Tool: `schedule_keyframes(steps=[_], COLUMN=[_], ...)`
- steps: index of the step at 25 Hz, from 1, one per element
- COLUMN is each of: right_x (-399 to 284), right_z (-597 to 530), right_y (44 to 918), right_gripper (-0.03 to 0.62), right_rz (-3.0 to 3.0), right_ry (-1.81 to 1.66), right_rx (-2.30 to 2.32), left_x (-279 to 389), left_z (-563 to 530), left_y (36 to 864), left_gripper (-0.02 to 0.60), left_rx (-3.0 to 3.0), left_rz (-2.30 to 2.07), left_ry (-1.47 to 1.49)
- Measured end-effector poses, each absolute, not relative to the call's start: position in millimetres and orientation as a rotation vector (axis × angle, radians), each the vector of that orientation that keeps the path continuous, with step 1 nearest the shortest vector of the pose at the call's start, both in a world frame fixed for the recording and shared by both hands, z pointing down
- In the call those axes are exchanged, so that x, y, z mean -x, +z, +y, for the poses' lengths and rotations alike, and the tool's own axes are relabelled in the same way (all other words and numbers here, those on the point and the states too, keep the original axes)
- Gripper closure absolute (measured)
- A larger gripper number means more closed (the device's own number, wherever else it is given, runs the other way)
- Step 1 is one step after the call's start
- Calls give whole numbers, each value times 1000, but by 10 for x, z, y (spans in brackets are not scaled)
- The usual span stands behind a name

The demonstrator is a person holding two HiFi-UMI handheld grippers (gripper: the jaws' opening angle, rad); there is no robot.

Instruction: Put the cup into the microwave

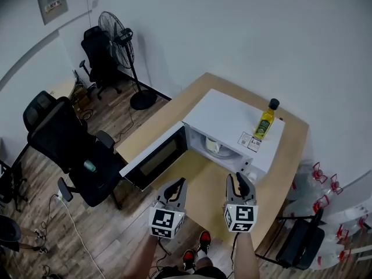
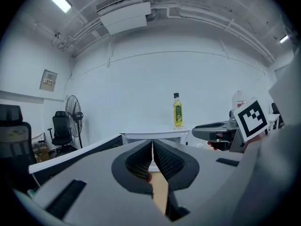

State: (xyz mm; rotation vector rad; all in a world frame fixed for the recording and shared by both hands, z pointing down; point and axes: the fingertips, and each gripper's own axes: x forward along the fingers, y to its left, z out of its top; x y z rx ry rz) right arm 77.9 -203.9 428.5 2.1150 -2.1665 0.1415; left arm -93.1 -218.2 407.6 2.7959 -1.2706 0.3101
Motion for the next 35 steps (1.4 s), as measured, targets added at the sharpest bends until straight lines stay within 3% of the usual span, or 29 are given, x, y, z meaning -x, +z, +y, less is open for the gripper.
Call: schedule_keyframes(steps=[13,35], right_x=[-723,-191], right_z=[-711,348], right_y=[3913,3839], right_gripper=[557,570], right_rz=[-2087,-2085], right_ry=[59,2], right_rx=[-2203,-2246], left_x=[981,1428], left_z=[-1196,-321], left_y=[3809,3765], left_gripper=[552,552], left_rx=[-2903,-2943], left_rz=[-1155,-1115], left_ry=[290,287])
